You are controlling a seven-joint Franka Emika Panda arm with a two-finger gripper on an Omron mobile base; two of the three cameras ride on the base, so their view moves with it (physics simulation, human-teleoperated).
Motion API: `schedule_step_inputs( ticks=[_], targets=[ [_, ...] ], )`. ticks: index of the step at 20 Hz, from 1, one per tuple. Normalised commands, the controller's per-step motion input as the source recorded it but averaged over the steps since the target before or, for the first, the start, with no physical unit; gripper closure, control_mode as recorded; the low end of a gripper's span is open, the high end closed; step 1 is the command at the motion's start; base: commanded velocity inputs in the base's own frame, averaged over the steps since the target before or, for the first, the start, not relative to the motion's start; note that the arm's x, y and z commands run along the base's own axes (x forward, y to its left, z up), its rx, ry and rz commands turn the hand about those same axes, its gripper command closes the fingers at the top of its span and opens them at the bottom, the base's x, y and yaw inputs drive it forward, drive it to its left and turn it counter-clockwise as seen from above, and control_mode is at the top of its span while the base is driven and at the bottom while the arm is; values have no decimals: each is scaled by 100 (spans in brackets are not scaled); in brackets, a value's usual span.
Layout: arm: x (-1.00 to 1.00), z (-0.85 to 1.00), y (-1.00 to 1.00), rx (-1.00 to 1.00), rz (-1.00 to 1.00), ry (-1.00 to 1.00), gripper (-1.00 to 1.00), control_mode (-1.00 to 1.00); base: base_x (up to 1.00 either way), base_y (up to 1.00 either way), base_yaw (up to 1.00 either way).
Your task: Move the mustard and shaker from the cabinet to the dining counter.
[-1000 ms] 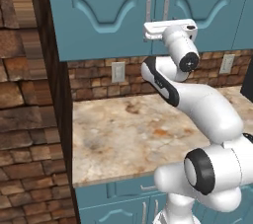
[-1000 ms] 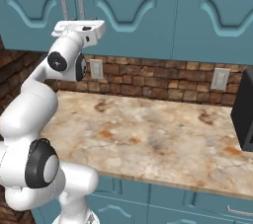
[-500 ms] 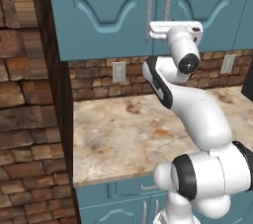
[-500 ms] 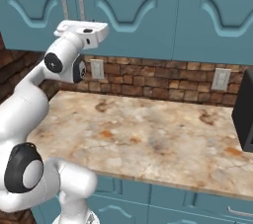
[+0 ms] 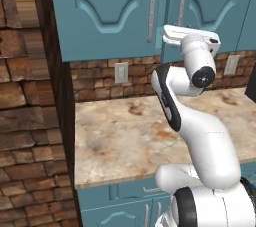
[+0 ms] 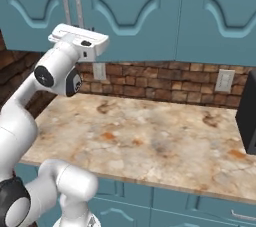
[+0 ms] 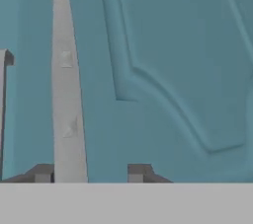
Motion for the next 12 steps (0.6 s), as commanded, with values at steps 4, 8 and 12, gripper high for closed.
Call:
schedule_step_inputs(
  ticks=[4,8,12],
  targets=[
    [-100,0,-100,20,0,0,100,-100,0,0,0],
    [-100,0,-100,23,0,0,100,-100,0,0,0],
    [-100,0,-100,24,0,0,100,-100,0,0,0]
  ],
)
